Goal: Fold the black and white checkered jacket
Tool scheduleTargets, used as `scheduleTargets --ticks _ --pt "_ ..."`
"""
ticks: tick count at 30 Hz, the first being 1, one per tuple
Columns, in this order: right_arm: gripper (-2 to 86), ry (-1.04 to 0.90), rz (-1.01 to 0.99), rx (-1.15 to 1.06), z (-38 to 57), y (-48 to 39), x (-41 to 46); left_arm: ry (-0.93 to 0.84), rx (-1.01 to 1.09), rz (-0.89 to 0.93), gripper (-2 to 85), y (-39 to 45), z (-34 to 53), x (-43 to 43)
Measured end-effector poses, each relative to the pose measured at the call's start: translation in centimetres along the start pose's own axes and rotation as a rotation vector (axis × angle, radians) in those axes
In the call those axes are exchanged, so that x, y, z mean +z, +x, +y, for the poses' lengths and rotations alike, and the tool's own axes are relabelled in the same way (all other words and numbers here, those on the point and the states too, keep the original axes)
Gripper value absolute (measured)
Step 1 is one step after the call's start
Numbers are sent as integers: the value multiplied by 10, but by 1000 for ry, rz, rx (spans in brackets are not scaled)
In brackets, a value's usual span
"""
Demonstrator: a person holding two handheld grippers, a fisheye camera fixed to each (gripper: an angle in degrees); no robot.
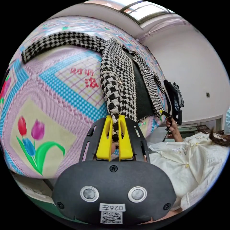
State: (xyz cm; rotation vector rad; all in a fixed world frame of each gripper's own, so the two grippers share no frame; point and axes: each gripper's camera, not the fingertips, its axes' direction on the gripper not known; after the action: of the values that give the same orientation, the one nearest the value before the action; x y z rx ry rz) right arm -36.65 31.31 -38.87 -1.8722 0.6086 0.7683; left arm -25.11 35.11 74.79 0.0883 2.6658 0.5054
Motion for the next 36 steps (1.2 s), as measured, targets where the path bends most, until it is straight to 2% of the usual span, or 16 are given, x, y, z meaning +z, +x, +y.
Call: scheduleTargets --ticks 5,7,9,13,16,18,21,29,31,33,35,36 --pt "28 -37 -135 133 58 31 -13 -32 -146 58 50 -32 58 -9" --pt "54 12 -114 159 73 38 -30 66 -222 50 52 -46 71 -32" --pt "65 39 -29 149 75 37 -45 239 -263 9 59 -55 72 -74" --pt "62 120 172 27 66 8 -75 447 -142 -47 79 -41 25 -118" --pt "60 149 184 -78 55 -27 -77 494 17 53 102 -16 -49 -108" --pt "60 148 150 -144 50 -51 -70 438 127 182 115 12 -117 -71" --pt "64 115 129 -242 48 -84 -51 323 219 261 129 54 -197 -12" --pt "112 97 181 -445 57 -131 -25 24 274 93 175 127 -333 119" --pt "118 64 229 -481 59 -132 -9 -58 286 55 159 135 -347 142" --pt "98 1 247 -472 56 -125 5 -237 290 -5 58 140 -360 173" --pt "73 2 191 -427 51 -115 0 -258 302 -89 31 145 -364 171" --pt "57 -5 177 -411 47 -109 -4 -277 311 -45 23 147 -368 169"
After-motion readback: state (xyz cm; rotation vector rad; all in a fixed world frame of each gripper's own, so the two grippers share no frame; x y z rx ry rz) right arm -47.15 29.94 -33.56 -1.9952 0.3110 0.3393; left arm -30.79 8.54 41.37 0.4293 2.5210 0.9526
